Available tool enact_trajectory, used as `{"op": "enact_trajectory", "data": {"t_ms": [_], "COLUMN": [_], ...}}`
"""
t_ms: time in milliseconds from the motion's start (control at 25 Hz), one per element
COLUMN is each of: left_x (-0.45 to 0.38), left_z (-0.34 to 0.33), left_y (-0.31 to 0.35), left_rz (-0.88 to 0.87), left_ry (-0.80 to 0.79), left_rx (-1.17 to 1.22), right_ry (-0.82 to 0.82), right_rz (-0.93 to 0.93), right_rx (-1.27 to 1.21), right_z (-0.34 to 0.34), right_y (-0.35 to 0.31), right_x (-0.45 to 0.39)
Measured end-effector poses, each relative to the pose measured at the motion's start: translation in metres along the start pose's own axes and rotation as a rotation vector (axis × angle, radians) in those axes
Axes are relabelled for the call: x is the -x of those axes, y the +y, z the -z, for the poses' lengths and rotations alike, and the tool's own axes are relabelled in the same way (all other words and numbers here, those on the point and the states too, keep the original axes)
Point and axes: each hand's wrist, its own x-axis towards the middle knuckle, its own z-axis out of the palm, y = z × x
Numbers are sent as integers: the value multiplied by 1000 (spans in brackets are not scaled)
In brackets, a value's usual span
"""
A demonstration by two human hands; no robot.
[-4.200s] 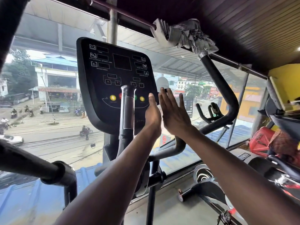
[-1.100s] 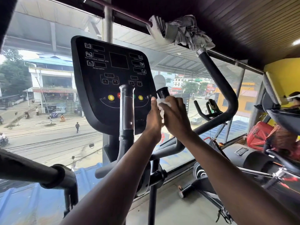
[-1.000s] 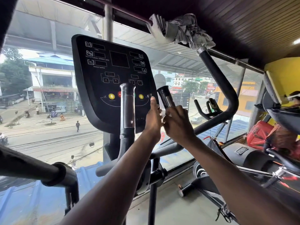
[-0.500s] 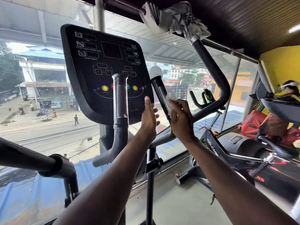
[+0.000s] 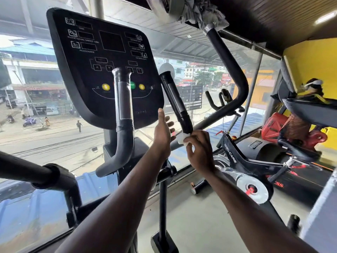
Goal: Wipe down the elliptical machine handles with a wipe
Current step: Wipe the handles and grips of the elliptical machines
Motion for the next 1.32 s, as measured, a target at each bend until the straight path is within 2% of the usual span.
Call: {"op": "enact_trajectory", "data": {"t_ms": [120, 200, 360, 440, 600, 680, 760, 880, 1000, 1080, 1320], "left_x": [-3, -2, -4, -8, -13, -14, -14, -14, -15, -10, 5], "left_z": [1, -3, 2, 12, 10, 2, -2, -1, 3, 2, 0], "left_y": [2, 4, 13, 22, 35, 39, 41, 41, 36, 32, 3], "left_rz": [-7, -2, -24, -58, -81, -100, -117, -101, -96, -96, -38], "left_ry": [17, 7, -4, 35, 61, 24, 2, 1, 5, -3, 64], "left_rx": [-2, 14, 58, 59, 79, 81, 89, 114, 74, 59, -1], "right_ry": [103, 87, -52, -76, -188, -286, -290, -297, -282, -257, -151], "right_rz": [-162, -176, 158, 229, -13, -23, -4, 49, 266, 355, 304], "right_rx": [-106, -147, 8, 45, 142, 184, 250, 322, 391, 306, 61], "right_z": [6, -1, -23, -24, -27, -34, -37, -34, -22, -13, 8], "right_y": [1, -15, -13, -3, -25, -37, -42, -34, -14, 3, 7], "right_x": [-27, -66, -72, -64, -118, -145, -154, -132, -89, -62, -27]}}
